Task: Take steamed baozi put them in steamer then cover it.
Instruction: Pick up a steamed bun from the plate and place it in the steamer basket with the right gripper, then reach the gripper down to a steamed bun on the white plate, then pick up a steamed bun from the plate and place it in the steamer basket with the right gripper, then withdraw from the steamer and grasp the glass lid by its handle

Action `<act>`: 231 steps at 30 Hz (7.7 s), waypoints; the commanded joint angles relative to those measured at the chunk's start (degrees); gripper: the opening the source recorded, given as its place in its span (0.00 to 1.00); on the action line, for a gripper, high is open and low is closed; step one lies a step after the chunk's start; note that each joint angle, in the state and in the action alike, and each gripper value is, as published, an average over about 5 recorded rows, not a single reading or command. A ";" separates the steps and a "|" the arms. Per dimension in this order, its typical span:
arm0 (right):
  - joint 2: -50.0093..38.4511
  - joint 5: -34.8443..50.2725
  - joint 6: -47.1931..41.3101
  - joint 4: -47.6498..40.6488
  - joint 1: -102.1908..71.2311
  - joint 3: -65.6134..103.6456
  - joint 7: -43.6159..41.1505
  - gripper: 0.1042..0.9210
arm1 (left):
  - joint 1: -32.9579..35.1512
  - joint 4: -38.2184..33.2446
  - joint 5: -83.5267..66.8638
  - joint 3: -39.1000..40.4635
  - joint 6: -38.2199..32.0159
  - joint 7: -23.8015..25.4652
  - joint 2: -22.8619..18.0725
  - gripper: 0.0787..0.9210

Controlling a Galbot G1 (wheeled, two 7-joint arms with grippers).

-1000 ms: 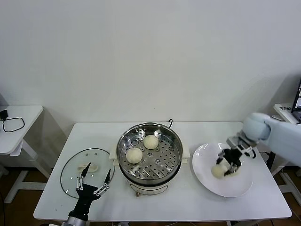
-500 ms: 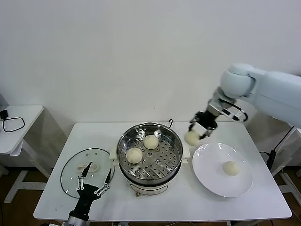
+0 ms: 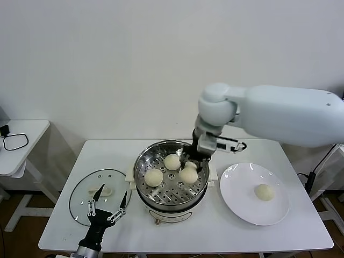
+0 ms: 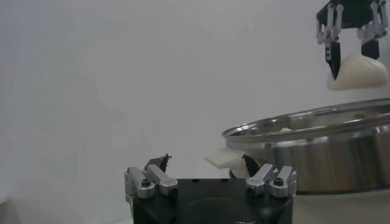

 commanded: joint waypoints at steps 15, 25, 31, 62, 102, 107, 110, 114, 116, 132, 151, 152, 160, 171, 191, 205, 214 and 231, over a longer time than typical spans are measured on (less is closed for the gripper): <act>8.95 -11.80 9.19 -2.52 -11.06 1.90 0.83 0.57 | 0.17 0.18 -0.19 -0.32 -0.30 -0.06 -0.32 0.88; 10.13 -12.44 9.54 -3.57 -12.34 2.09 0.69 0.62 | 0.19 0.11 -0.27 -0.51 -0.32 -0.15 -0.65 0.88; 9.91 -13.01 9.35 -3.45 -12.16 2.71 0.79 0.77 | 0.18 0.31 -0.31 -0.62 -0.48 -0.18 -0.69 0.88; -23.84 14.56 -25.82 -34.99 -12.97 0.96 -4.47 0.88 | -0.42 -0.15 0.00 0.90 -0.14 -0.19 -0.21 0.88; -24.01 8.55 -27.65 -36.07 -35.45 12.82 6.68 0.88 | 0.68 -0.25 -0.15 0.08 0.25 -0.43 -0.55 0.88; -23.71 8.72 -27.54 -36.28 -35.63 13.03 7.71 0.88 | 0.67 -0.56 -0.29 0.12 0.35 -0.50 -0.62 0.88; -23.67 8.77 -27.57 -36.18 -35.58 12.94 8.04 0.88 | 0.63 -0.68 -0.33 0.14 0.41 -0.53 -0.65 0.88; -23.81 8.76 -27.53 -35.85 -35.28 12.78 8.12 0.81 | 0.59 -0.66 -0.34 0.12 0.38 -0.55 -0.64 0.88; -24.00 8.81 -27.53 -35.33 -34.75 12.53 8.02 0.75 | 0.59 -0.66 -0.35 0.10 0.36 -0.56 -0.62 0.88; -19.93 19.77 -31.36 -20.07 6.00 -13.25 -7.34 0.63 | -0.12 -0.66 -0.23 0.77 0.73 -0.56 0.07 0.88; -1.18 39.22 -40.89 -2.90 13.78 -18.43 4.27 0.62 | -0.73 -1.30 0.01 2.04 1.27 -0.78 0.12 0.88; -0.85 39.22 -41.10 -2.97 12.79 -18.34 5.04 0.62 | -0.78 -1.28 0.00 2.08 1.28 -0.80 0.12 0.88; 1.39 38.51 -41.87 -6.15 5.94 -17.68 9.62 0.61 | -1.05 -0.99 -0.03 2.19 1.23 -0.98 -0.05 0.88; 4.26 36.89 -41.70 -12.88 1.08 -15.52 10.97 0.60 | -0.78 -0.88 -0.24 1.10 0.90 -1.17 0.07 0.88; 5.25 34.36 -41.60 -14.91 -1.31 -15.68 10.38 0.61 | -0.82 -0.22 -0.29 0.76 0.53 -1.20 -0.01 0.88; 3.54 34.06 -41.06 -13.90 -2.26 -12.41 11.87 0.88 | -1.03 -0.14 -0.25 0.96 0.56 -1.21 -0.13 0.88; -7.14 34.96 -31.98 -9.86 -7.75 3.80 24.14 0.88 | -1.47 -0.58 1.84 1.11 0.94 -1.72 -0.20 0.88; -20.48 25.31 -8.40 -2.10 -64.24 58.50 96.17 0.88 | -6.53 -2.90 23.78 0.83 9.63 -10.00 0.44 0.88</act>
